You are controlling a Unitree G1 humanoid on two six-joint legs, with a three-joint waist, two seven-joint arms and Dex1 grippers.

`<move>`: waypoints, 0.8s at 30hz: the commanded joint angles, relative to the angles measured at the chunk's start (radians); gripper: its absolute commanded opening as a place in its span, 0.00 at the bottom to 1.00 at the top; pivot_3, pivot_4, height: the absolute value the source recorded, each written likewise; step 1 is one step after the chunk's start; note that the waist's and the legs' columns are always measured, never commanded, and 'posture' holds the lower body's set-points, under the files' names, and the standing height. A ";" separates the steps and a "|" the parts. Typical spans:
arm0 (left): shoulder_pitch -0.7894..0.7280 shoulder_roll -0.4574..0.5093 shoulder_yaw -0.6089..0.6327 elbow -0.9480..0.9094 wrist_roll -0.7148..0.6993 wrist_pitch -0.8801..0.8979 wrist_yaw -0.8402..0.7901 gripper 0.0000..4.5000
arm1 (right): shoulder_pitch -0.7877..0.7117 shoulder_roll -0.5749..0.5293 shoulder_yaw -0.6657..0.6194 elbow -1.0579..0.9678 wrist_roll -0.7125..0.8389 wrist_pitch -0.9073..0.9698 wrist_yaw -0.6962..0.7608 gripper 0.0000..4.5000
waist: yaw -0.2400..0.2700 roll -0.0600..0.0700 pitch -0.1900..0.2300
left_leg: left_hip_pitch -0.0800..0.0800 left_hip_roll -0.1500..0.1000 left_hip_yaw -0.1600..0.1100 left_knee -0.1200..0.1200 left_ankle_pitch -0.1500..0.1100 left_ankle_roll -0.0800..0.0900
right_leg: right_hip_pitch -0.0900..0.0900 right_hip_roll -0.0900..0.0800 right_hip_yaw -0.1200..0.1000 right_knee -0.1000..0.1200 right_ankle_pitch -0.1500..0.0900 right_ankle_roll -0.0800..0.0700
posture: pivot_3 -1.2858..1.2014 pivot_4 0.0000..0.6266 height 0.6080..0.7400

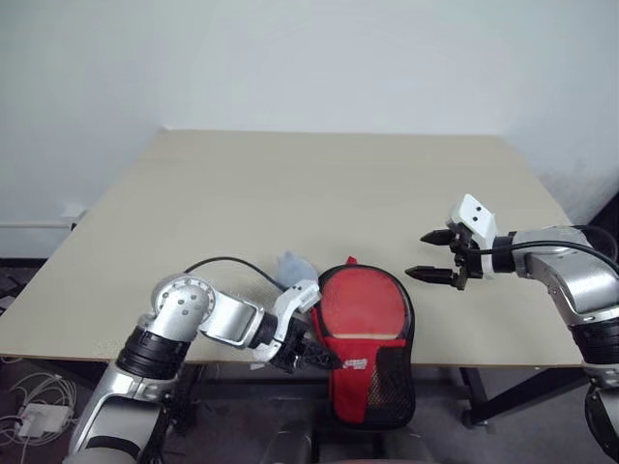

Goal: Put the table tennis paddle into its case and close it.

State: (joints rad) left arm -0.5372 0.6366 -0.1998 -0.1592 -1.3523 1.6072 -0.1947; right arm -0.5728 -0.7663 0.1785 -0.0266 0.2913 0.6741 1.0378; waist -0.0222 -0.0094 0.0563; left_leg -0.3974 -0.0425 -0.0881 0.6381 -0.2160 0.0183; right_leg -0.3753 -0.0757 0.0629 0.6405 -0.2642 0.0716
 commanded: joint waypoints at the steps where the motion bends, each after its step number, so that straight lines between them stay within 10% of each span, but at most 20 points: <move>1: -0.047 0.090 0.030 -0.115 -0.018 0.007 -0.096 0.83 | -0.050 0.002 -0.007 0.013 -0.012 -0.033 0.019 1.00 | -0.001 0.000 0.001 | 0.000 0.000 0.000 0.000 0.000 0.000 | 0.000 0.000 0.000 0.000 0.000 0.000 | 0.52 0.00 0.96; 7: -0.085 0.145 0.055 -0.370 0.056 -0.154 -0.278 0.91 | -0.105 0.015 0.008 0.080 -0.028 -0.065 0.055 1.00 | 0.002 0.001 0.007 | 0.000 0.000 0.001 0.000 0.000 0.000 | 0.000 -0.001 0.000 -0.001 0.000 0.000 | 0.52 0.00 0.96; 13: -0.038 0.073 -0.091 -0.412 0.454 -0.548 -0.373 0.91 | -0.201 0.060 0.031 0.195 -0.067 -0.116 0.067 1.00 | 0.001 0.001 0.007 | 0.000 0.000 0.006 0.000 0.002 -0.001 | 0.002 0.000 0.001 -0.001 0.002 -0.003 | 0.52 0.00 0.96; 24: 0.123 -0.105 -0.299 -0.193 0.893 -0.921 -0.413 0.13 | -0.495 0.297 0.098 0.607 -0.184 -0.253 0.070 1.00 | -0.004 0.003 0.008 | 0.001 0.006 0.012 -0.003 0.005 0.003 | -0.001 0.007 0.005 0.001 0.004 -0.005 | 0.52 0.00 0.96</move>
State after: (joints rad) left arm -0.4080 0.5315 -0.4955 -0.3551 -0.5132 0.7385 -0.5944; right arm -1.0215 -0.4825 0.2769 0.5504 0.1200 0.4548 1.1084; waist -0.0261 -0.0059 0.0647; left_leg -0.3964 -0.0366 -0.0759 0.6353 -0.2114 0.0217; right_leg -0.3764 -0.0689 0.0682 0.6414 -0.2605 0.0664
